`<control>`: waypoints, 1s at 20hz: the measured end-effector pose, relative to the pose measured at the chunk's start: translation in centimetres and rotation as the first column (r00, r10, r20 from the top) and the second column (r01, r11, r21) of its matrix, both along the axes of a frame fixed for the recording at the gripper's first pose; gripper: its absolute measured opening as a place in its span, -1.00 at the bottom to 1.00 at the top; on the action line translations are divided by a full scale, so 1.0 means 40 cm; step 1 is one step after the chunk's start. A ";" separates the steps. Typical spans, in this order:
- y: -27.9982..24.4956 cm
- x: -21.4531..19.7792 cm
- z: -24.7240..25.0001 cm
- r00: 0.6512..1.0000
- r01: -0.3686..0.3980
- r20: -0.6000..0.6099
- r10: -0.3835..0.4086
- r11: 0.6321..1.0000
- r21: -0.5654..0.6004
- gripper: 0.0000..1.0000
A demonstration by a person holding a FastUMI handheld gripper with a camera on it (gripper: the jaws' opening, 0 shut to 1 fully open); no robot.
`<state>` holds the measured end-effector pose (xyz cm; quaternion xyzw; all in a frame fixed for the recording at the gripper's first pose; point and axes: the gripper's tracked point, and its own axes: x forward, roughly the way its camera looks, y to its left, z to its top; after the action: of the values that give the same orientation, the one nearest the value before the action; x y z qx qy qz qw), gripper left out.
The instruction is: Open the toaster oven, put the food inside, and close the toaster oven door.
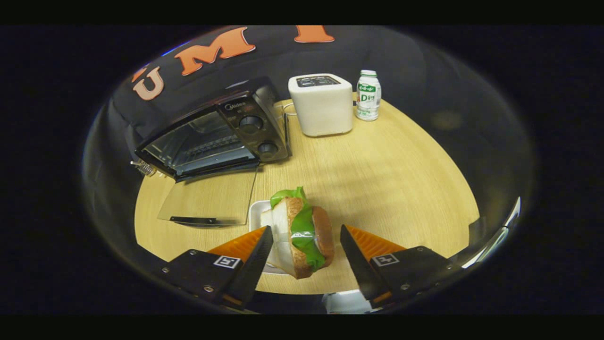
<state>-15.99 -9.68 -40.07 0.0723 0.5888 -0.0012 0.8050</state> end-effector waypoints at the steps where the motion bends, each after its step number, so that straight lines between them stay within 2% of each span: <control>1: 0.008 -0.005 -0.008 1.000 0.008 -0.014 -0.007 1.000 0.028 0.59; 3: 0.017 -0.009 -0.015 0.998 0.043 -0.041 -0.040 0.996 0.081 0.38; 6: 0.029 -0.009 -0.006 0.993 0.104 -0.076 -0.092 0.979 0.176 0.22; 8: 0.026 -0.011 0.004 0.991 0.128 -0.073 -0.115 0.969 0.212 -0.03; 9: 0.016 -0.017 0.004 0.990 0.136 -0.071 -0.124 0.970 0.203 -0.22; 14: -0.042 -0.028 0.019 0.983 0.182 -0.052 -0.176 0.969 0.168 -0.39; 20: -0.069 -0.017 0.072 0.958 0.285 -0.031 -0.286 0.928 0.242 -0.44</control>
<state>-16.66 -12.44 -37.18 0.2554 0.5658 -0.0455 0.7827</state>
